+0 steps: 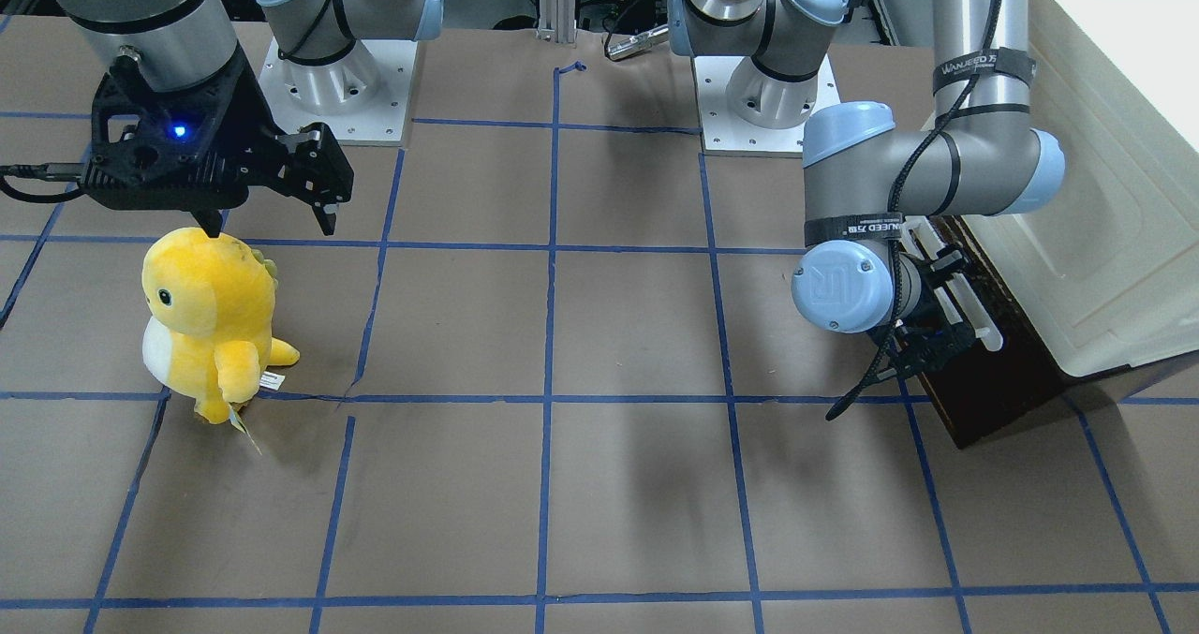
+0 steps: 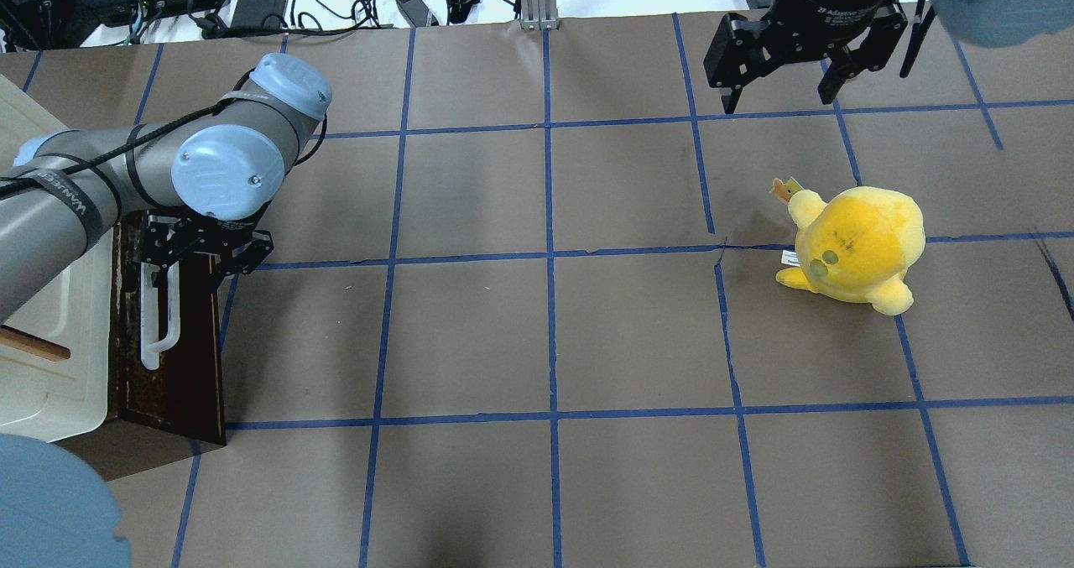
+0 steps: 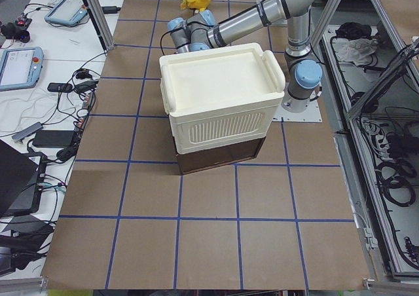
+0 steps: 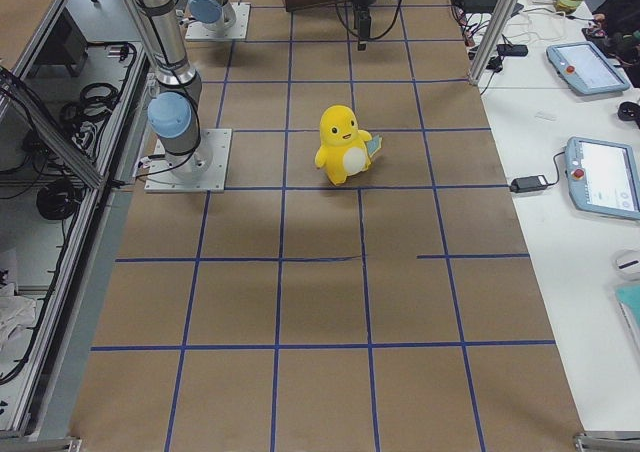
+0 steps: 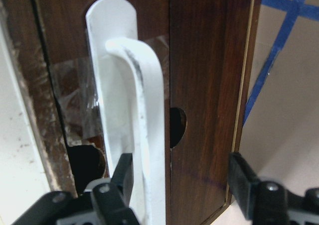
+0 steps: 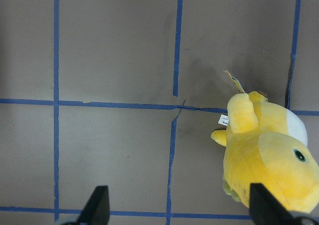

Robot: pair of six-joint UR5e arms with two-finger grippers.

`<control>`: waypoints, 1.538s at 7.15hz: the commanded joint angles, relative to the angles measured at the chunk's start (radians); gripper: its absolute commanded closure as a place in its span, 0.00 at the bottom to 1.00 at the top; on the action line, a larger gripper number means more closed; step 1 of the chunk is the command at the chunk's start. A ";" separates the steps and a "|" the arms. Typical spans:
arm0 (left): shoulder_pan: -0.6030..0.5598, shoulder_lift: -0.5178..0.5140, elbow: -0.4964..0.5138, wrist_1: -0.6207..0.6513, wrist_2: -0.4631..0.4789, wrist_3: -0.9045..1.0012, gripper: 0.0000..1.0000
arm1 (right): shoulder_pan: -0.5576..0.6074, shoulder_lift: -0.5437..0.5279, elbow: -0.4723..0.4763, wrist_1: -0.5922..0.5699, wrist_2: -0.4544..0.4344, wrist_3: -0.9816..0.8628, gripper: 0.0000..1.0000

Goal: Pull drawer sideways
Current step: 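Close the left gripper on the white drawer handle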

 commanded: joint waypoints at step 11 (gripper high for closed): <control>0.020 0.002 0.001 -0.008 0.004 -0.001 0.59 | 0.000 0.000 0.000 0.000 0.000 -0.001 0.00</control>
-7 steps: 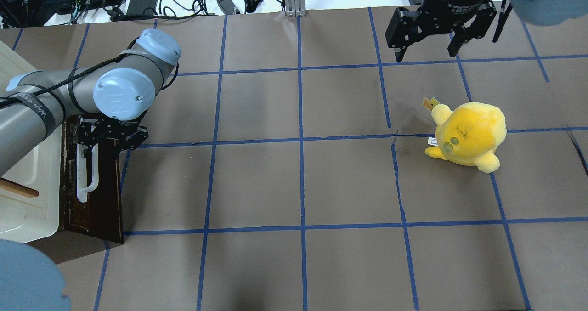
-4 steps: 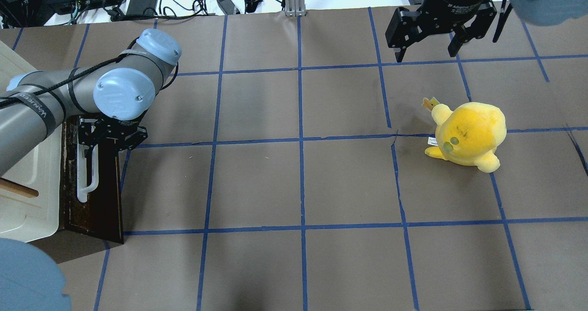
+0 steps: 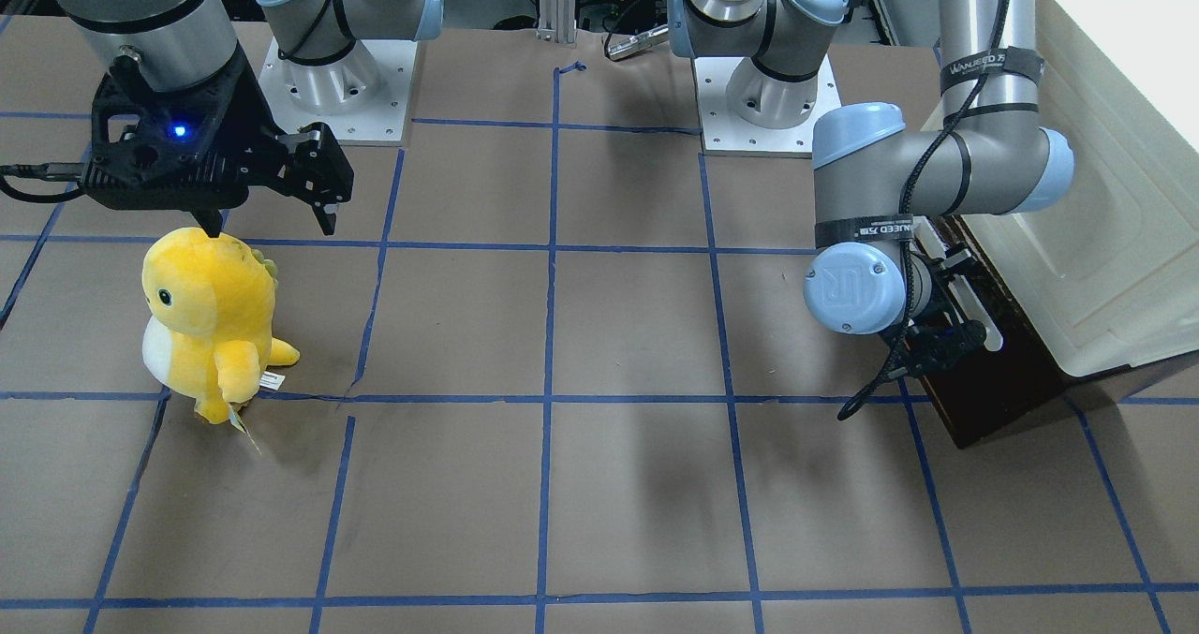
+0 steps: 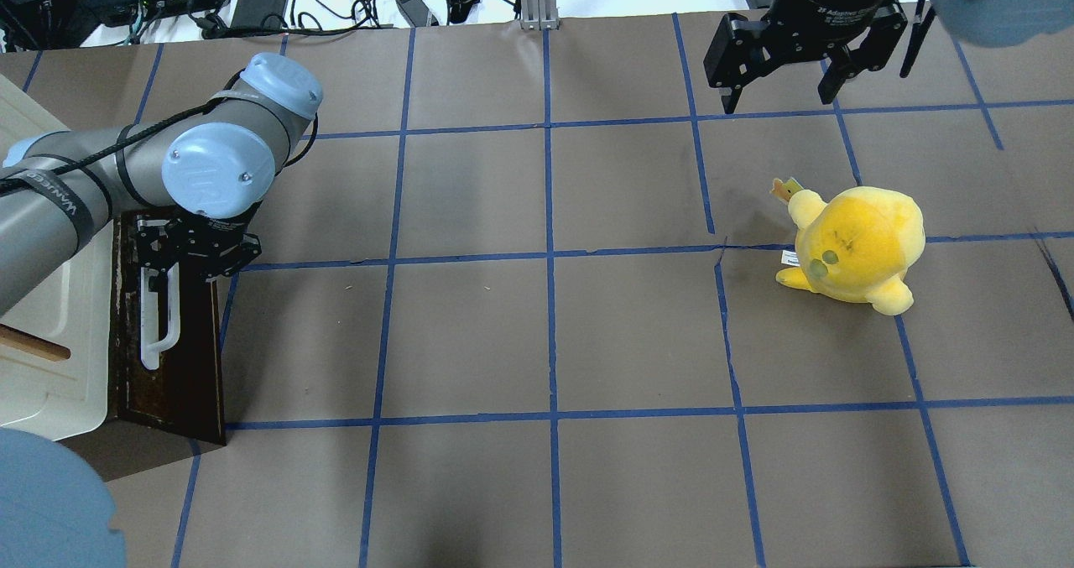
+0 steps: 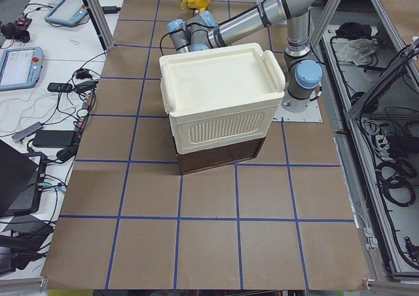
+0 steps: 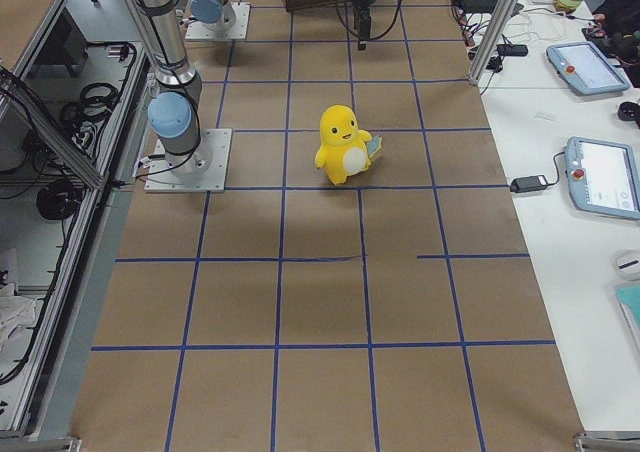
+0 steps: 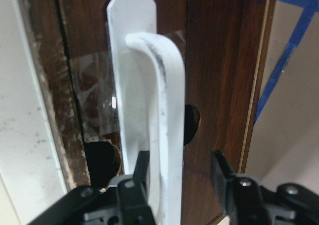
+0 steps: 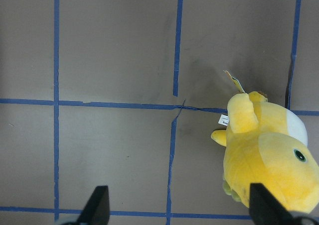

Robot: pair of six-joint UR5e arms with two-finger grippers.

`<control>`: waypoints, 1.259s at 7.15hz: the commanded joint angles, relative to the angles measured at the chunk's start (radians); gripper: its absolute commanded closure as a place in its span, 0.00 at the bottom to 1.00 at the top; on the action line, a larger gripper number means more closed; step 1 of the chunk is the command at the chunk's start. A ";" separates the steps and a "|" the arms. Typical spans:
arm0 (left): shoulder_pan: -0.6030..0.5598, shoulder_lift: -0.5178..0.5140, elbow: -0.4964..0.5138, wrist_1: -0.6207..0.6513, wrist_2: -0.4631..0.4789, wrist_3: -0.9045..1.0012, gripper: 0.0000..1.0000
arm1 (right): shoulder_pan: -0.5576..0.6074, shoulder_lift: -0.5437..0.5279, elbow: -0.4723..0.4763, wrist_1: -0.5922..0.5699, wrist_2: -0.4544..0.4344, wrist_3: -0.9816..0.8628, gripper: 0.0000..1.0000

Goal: Pull drawer sideways
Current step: 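Close the left gripper on the white drawer handle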

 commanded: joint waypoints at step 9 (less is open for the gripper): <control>-0.007 0.010 0.011 -0.007 -0.004 -0.001 0.84 | 0.000 0.000 0.000 0.000 0.001 0.000 0.00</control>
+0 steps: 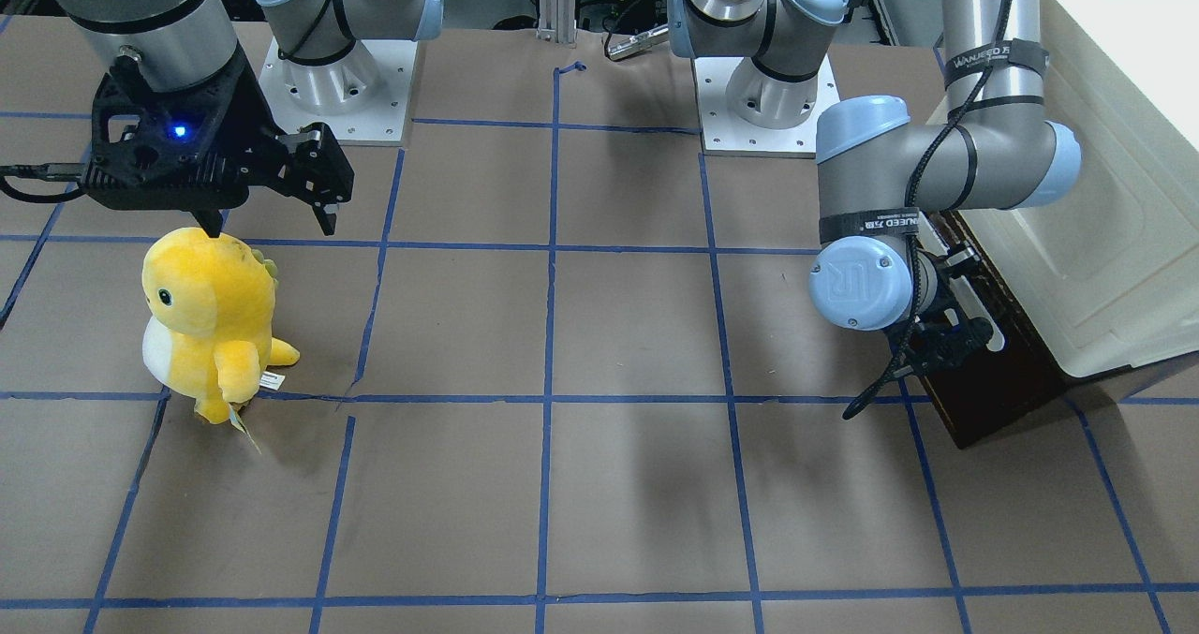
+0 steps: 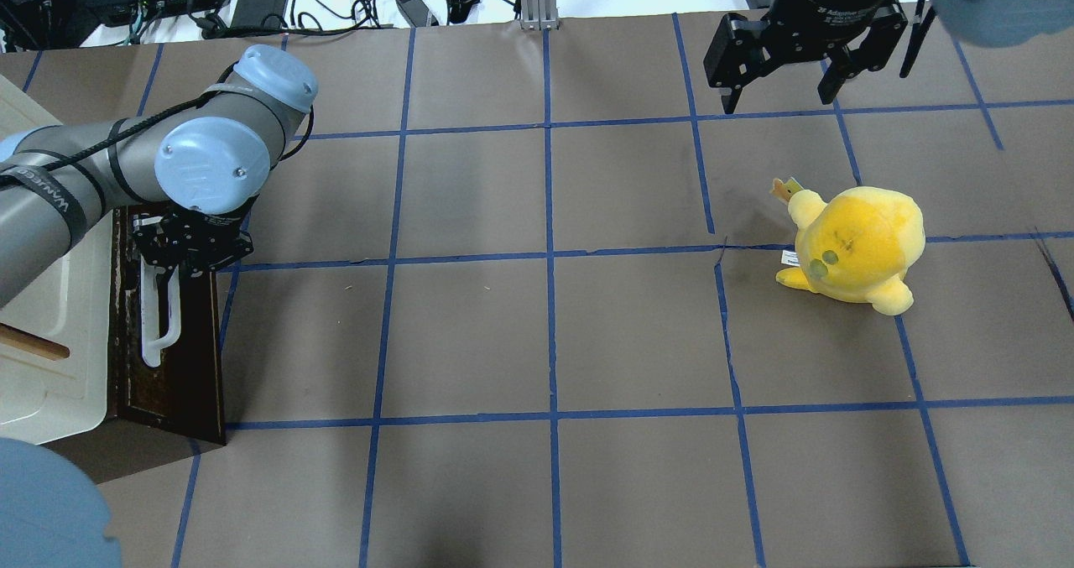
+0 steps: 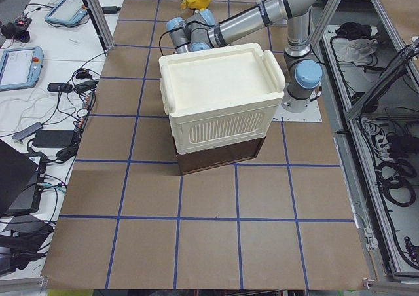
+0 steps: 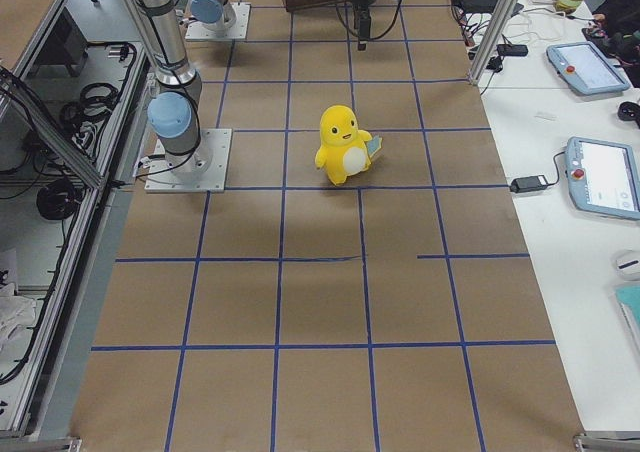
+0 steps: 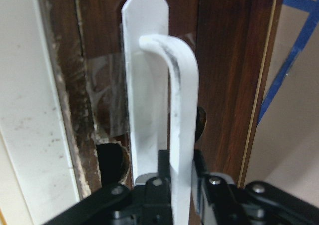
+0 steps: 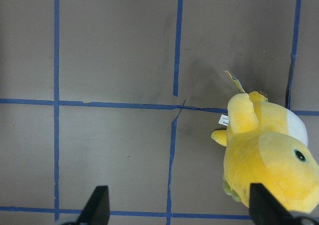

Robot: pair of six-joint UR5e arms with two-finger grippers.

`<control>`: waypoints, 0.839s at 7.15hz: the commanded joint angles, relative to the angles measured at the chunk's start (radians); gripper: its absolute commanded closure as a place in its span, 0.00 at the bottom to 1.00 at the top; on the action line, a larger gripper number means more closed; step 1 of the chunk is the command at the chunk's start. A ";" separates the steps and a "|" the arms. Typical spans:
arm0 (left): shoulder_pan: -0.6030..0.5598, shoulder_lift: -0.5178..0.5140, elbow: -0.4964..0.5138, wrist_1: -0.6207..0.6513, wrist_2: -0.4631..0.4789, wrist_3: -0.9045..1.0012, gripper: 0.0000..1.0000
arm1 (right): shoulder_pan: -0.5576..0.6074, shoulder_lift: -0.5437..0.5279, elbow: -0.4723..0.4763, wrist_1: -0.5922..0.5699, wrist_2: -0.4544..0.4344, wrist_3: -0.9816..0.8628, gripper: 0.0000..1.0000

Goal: Pull drawer sideways
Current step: 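Close the left gripper on the white drawer handle, then pull the drawer handle away from the cabinet with the left gripper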

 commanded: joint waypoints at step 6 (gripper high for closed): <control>-0.037 -0.009 0.005 -0.017 -0.010 -0.029 0.84 | 0.000 0.000 0.000 0.000 0.000 0.000 0.00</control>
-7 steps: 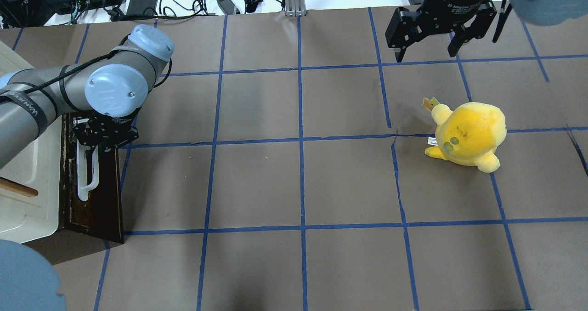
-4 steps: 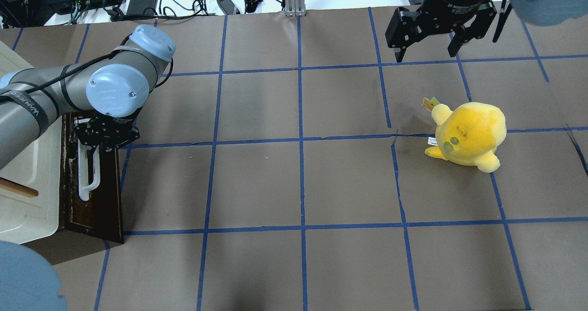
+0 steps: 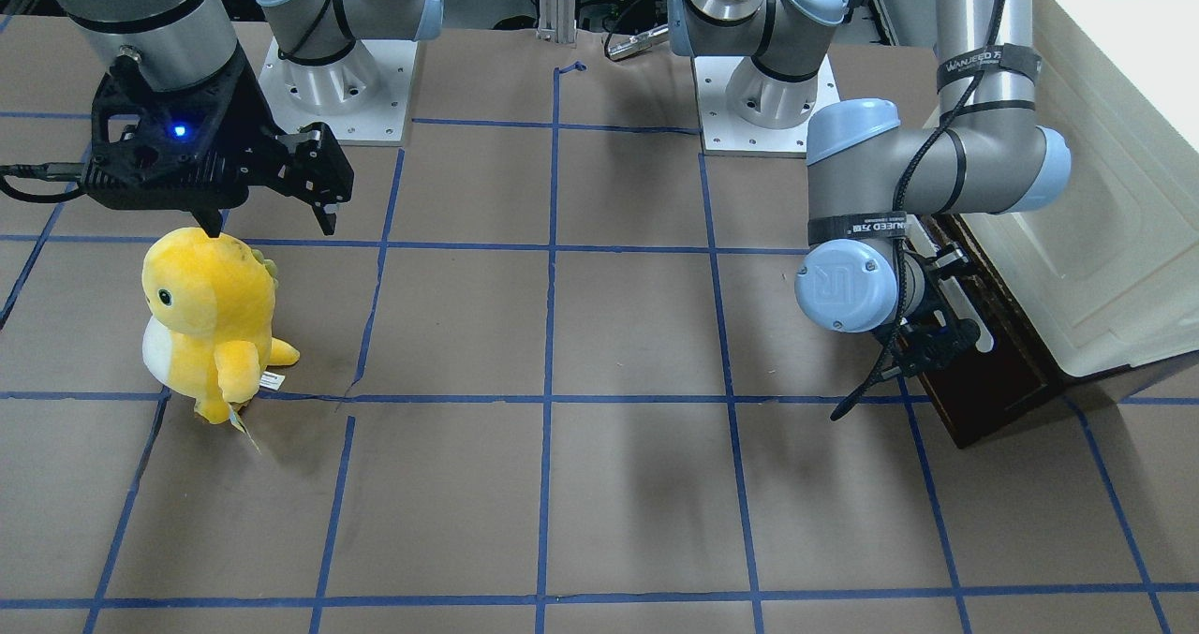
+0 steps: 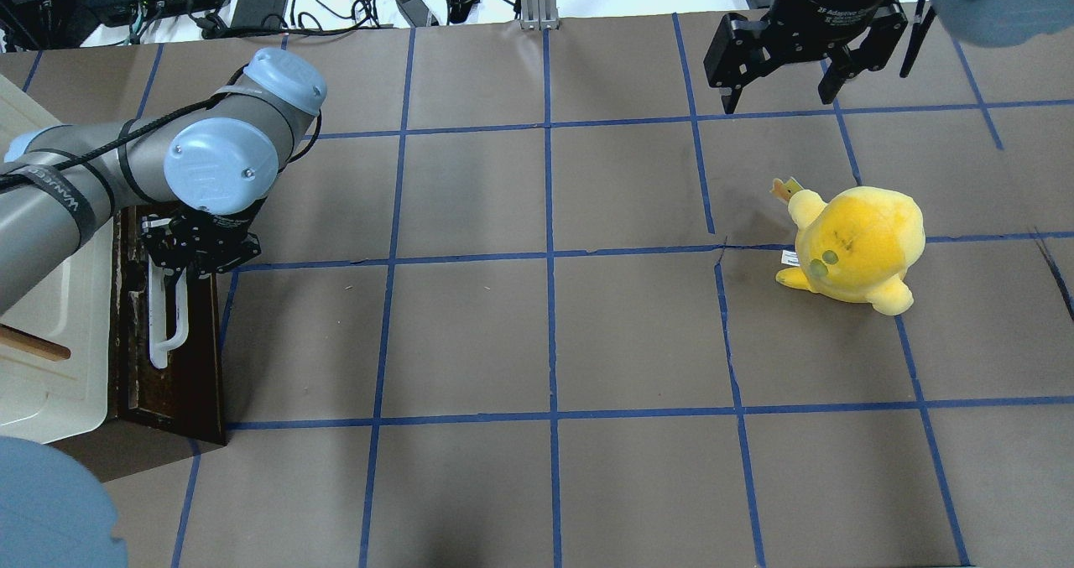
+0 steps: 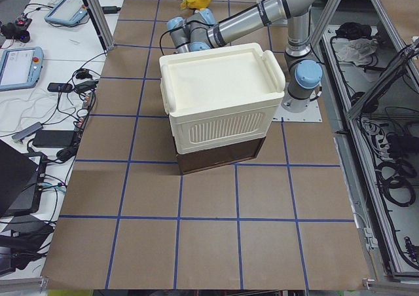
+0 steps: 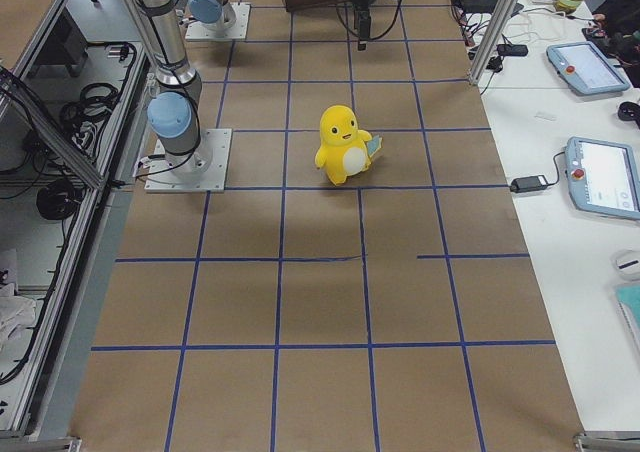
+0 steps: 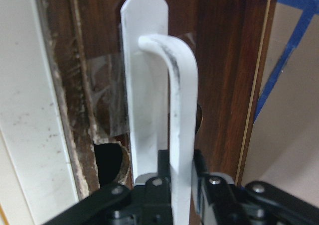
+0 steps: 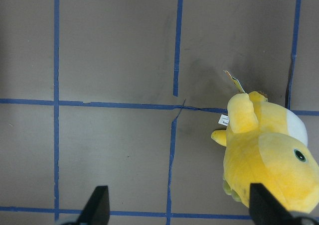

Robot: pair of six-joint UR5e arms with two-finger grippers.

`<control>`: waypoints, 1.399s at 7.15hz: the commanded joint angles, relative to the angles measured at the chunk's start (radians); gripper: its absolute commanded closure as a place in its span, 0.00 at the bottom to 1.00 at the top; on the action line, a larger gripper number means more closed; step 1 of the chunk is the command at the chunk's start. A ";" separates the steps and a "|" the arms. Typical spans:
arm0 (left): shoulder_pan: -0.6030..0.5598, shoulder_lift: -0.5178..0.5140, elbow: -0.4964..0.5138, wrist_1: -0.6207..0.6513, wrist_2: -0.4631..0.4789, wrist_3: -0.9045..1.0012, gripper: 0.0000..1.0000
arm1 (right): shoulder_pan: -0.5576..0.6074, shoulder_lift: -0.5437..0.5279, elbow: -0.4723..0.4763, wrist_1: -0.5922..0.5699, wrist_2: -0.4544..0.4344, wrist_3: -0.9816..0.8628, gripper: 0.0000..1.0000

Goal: Pull drawer sideways
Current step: 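Pull the drawer handle away from the cabinet with the left gripper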

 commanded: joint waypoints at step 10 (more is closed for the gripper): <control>-0.129 -0.017 0.049 -0.025 -0.052 -0.070 0.81 | 0.000 0.000 0.000 0.000 0.000 0.000 0.00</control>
